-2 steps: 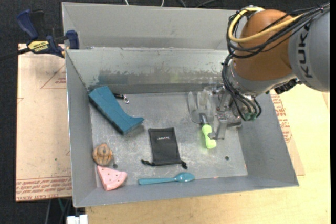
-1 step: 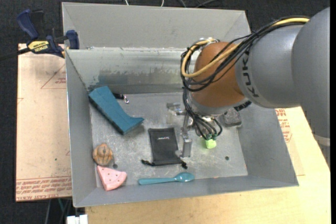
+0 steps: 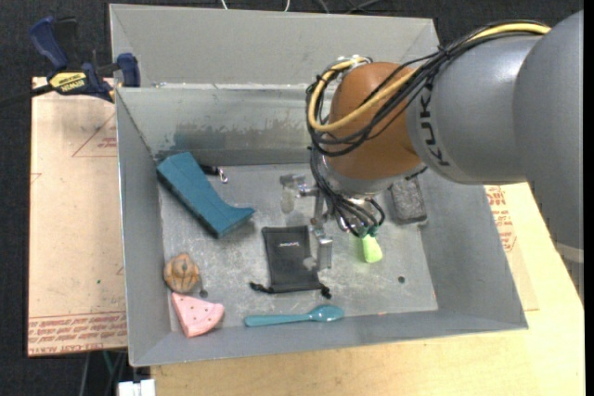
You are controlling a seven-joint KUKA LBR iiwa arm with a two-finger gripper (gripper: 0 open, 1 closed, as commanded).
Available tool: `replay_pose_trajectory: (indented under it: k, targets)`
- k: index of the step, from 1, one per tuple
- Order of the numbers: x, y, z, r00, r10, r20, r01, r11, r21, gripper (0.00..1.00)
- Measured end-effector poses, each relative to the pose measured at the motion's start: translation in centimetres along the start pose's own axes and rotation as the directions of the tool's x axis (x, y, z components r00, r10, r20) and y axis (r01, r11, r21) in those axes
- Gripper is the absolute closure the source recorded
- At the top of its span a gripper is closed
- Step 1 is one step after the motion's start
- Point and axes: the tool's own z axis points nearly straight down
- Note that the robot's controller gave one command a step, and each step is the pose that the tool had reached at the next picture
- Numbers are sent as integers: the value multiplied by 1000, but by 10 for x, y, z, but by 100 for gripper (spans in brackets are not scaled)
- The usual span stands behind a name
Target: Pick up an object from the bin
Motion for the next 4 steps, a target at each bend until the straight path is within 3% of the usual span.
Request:
replay_pose_trajectory:
  k: [1,2,3,4]
  targets:
    - [-18,23,11,966,257,-7,-257,966,-3,0]
    - [-21,-3,43,975,222,3,-222,975,-1,0]
    - [-3,4,41,914,406,1,-406,914,-7,100]
    - [-3,4,41,914,407,1,-407,914,-7,100]
